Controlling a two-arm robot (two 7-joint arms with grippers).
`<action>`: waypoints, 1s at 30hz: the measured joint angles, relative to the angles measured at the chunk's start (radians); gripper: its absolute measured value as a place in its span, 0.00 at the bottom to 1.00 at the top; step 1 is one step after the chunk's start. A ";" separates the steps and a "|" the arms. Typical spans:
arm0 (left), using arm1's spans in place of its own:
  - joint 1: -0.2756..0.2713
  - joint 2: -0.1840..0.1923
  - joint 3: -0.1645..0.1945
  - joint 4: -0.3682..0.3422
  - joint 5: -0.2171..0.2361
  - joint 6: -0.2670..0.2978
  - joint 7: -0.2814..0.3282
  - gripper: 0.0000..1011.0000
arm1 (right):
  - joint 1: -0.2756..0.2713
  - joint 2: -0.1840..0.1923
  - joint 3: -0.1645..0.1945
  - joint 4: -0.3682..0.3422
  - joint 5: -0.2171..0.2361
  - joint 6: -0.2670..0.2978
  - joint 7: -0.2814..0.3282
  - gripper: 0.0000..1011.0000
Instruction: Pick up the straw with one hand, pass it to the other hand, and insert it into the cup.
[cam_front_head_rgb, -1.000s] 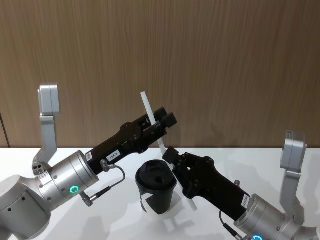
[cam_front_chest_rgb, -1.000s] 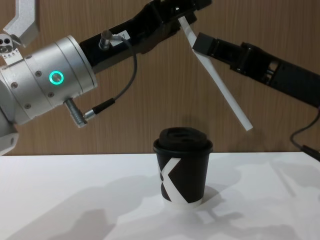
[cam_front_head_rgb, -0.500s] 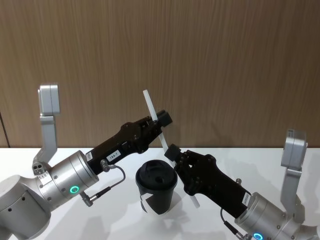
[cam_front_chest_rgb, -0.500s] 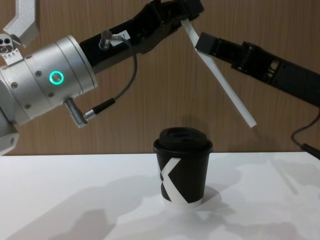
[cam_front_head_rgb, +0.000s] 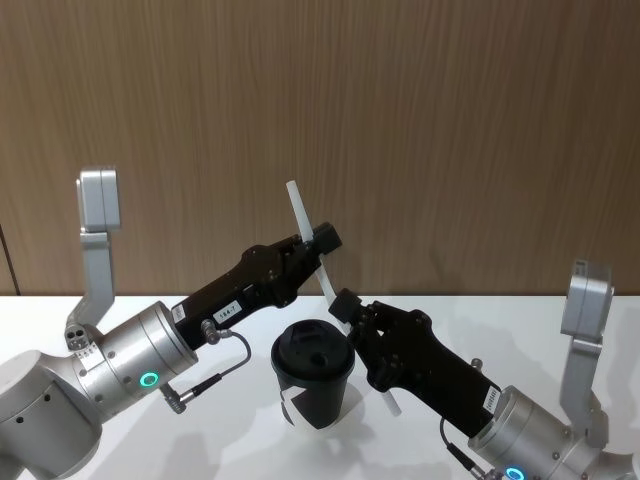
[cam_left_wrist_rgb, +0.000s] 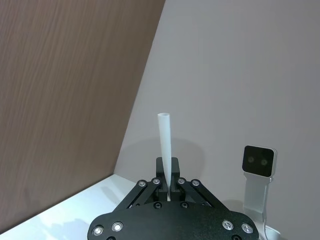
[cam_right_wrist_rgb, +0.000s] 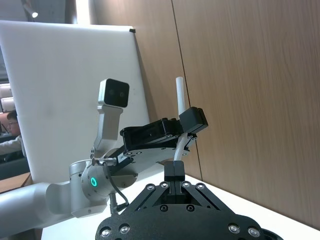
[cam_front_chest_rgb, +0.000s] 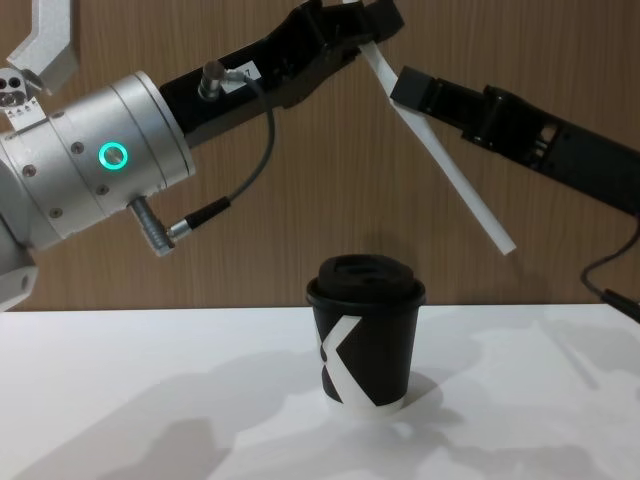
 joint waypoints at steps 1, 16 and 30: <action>0.000 0.000 0.000 0.000 0.000 0.000 0.000 0.03 | 0.000 0.000 0.000 0.000 0.000 0.000 0.000 0.00; 0.000 0.000 -0.001 0.000 0.000 0.000 0.001 0.00 | 0.000 0.002 -0.004 -0.001 0.002 -0.002 -0.003 0.38; 0.000 0.000 0.000 0.000 0.000 0.000 0.000 0.01 | -0.004 0.003 -0.002 -0.005 0.004 -0.012 -0.017 0.79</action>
